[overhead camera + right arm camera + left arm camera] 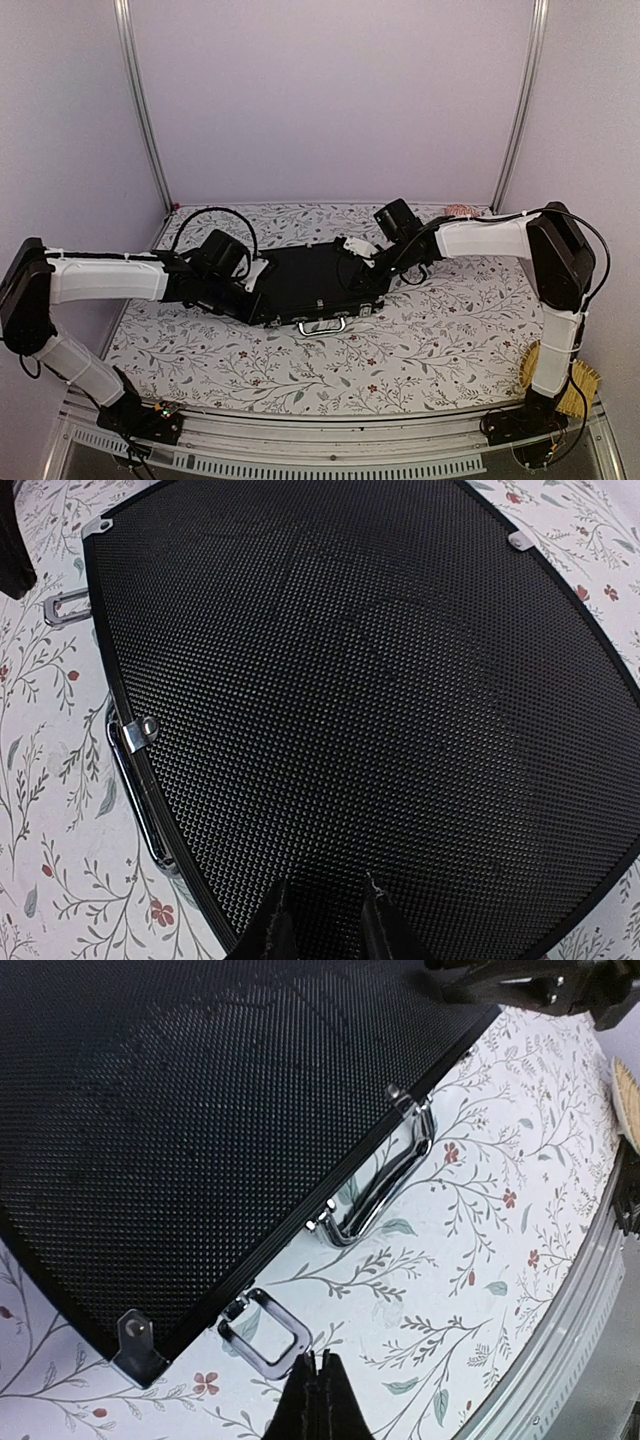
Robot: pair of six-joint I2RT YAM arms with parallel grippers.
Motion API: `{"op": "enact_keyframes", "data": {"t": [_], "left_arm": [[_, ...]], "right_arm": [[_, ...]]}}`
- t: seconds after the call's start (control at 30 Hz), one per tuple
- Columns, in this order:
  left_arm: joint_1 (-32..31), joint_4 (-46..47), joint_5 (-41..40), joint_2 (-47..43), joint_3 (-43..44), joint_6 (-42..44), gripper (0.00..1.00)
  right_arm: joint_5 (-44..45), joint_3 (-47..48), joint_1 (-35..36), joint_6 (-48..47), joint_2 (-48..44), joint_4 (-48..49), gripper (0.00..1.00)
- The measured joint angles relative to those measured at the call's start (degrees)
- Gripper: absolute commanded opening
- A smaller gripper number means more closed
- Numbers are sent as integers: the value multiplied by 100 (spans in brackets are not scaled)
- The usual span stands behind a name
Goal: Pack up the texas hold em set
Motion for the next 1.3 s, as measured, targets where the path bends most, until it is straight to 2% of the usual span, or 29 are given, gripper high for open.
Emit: {"op": "enact_keyframes", "data": {"t": [0.23,0.47,0.67,0.83,0.9,0.97,1.03,1.13,1.3], "left_arm": [[-168,146,-114,568,-96,-17,0],[-551,219,-597,1261,-107,-68,0],[-752,328,-1056,1394,72,-173,0],[-1062,28,-1040,1222,479,-11,14],[-1123,-146,-981,992,680,136,23],[-1145,-356,-1016,741,918,293,50],[-1152,-546,-1272,483,1145,487,67],[-1128,-691,-1893,155,1217,688,73],[-876,-763,-2323,140,841,1075,75]], "right_arm": [[-72,-4,7,26,61,-17,25],[-133,-7,7,24,81,0,26],[-188,-7,7,24,98,33,27],[-210,-9,7,9,107,46,28],[-223,-9,7,7,107,46,29],[-238,-7,7,7,114,46,29],[-262,-7,4,4,114,48,30],[-313,-7,7,-2,125,52,30],[-352,-7,4,-26,131,55,32]]}}
